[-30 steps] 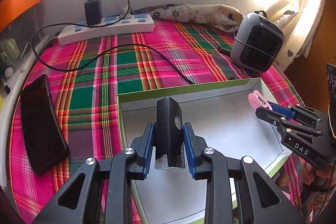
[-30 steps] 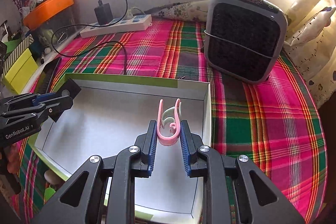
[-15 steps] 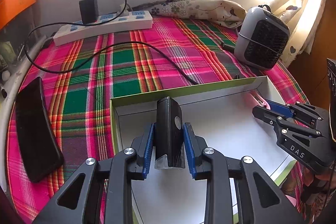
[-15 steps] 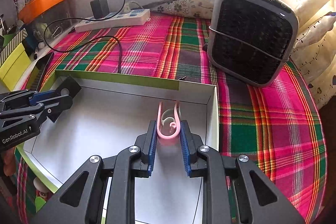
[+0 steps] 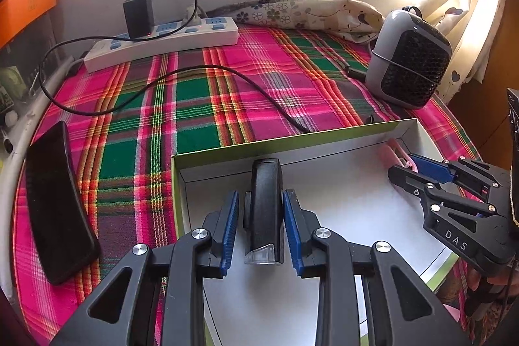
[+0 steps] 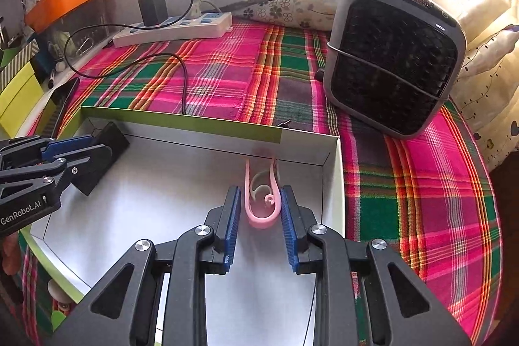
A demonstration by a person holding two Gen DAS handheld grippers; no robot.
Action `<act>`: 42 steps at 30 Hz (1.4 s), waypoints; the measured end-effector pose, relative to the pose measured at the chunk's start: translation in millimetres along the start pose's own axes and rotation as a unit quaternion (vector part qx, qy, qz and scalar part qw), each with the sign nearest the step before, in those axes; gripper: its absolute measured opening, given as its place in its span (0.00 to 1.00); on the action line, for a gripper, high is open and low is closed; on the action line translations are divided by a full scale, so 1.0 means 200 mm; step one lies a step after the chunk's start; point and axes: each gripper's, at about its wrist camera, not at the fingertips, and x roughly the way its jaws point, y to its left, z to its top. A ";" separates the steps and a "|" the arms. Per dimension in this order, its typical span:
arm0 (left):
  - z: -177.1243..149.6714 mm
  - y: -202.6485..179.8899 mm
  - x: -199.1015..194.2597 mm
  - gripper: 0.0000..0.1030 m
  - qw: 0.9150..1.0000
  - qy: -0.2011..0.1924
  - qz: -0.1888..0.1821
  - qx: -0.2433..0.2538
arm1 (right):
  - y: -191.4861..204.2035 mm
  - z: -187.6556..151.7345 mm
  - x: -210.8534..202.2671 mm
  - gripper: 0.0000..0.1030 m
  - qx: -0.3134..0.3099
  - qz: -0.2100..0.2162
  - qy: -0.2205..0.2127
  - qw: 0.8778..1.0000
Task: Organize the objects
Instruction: 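Lower the pink hook into the box and open the right tool while the left tool releases the black device, then withdraw both open tools from the box back toward the remaining items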
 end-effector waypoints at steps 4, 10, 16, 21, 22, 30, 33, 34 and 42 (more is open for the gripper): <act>-0.01 0.00 -0.01 0.26 1.000 0.001 -0.004 -0.005 | 0.00 0.00 -0.02 0.41 0.009 0.010 -0.009 1.000; -0.04 0.00 -0.05 0.26 1.000 -0.003 -0.004 -0.011 | 0.01 -0.01 -0.05 0.51 0.016 0.012 -0.017 1.000; -0.09 -0.01 -0.11 0.26 1.000 -0.012 -0.005 -0.017 | 0.00 -0.05 -0.10 0.51 0.026 0.013 -0.023 0.999; -0.13 -0.04 -0.19 0.26 1.000 -0.028 0.001 -0.013 | 0.01 -0.08 -0.16 0.51 0.020 0.009 -0.037 0.999; -0.14 -0.04 -0.20 0.26 0.999 -0.032 0.000 -0.013 | 0.02 -0.09 -0.18 0.51 0.019 0.010 -0.041 0.999; -0.23 -0.10 -0.36 0.26 0.998 -0.059 -0.011 -0.007 | 0.02 -0.17 -0.35 0.51 0.015 0.014 -0.072 0.997; -0.27 -0.11 -0.40 0.26 0.998 -0.064 0.000 -0.004 | 0.02 -0.21 -0.40 0.51 0.015 0.015 -0.077 0.997; -0.29 -0.11 -0.41 0.26 0.998 -0.065 0.000 -0.005 | 0.02 -0.22 -0.41 0.51 0.016 0.016 -0.079 0.997; -0.43 -0.13 -0.49 0.26 0.997 -0.073 -0.003 -0.004 | 0.02 -0.34 -0.49 0.51 0.025 0.027 -0.088 0.995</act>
